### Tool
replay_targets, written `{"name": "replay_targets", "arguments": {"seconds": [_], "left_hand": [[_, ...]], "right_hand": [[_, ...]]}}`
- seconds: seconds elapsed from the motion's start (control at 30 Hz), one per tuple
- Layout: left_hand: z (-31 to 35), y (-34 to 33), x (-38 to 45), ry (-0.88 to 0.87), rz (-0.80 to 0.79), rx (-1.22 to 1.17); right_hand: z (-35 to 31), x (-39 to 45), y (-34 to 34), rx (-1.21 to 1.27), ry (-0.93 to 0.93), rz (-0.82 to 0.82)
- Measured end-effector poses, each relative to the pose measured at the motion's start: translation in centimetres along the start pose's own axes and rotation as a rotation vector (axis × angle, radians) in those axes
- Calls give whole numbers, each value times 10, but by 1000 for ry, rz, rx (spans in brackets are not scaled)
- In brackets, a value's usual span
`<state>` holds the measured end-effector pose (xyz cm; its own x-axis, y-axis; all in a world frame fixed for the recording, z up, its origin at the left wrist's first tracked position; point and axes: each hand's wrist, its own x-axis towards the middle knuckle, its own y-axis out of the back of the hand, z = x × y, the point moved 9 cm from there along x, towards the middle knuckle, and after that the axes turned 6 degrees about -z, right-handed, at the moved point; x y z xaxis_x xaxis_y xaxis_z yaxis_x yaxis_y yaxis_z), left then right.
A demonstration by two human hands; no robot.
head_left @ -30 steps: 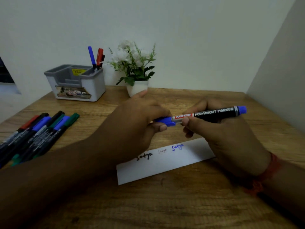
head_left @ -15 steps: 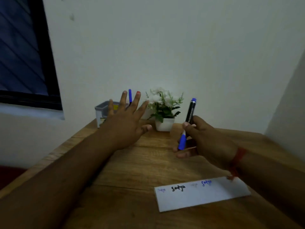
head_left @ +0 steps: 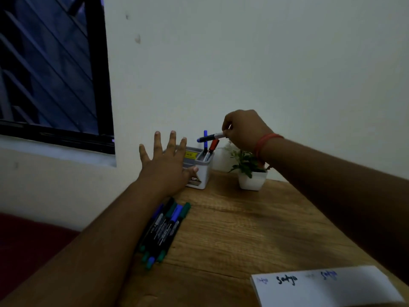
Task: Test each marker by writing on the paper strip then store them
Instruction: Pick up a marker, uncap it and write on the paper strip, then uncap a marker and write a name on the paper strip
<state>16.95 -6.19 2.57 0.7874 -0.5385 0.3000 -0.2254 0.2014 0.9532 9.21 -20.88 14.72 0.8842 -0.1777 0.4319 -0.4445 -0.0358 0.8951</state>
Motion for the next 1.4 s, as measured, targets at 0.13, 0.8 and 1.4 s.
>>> {"name": "replay_targets", "arguments": {"seconds": [0.13,0.8,1.4], "left_hand": [[0,1,2,0,-1,21],[-1,17,3,-13,23,75],[40,-25,-25,-143,-387,149]], "right_hand": [[-15,30,-14,-166,22,-80],[-26,-6,-20,-155,248,171],[35,-190,-18,71,208,-49]]}}
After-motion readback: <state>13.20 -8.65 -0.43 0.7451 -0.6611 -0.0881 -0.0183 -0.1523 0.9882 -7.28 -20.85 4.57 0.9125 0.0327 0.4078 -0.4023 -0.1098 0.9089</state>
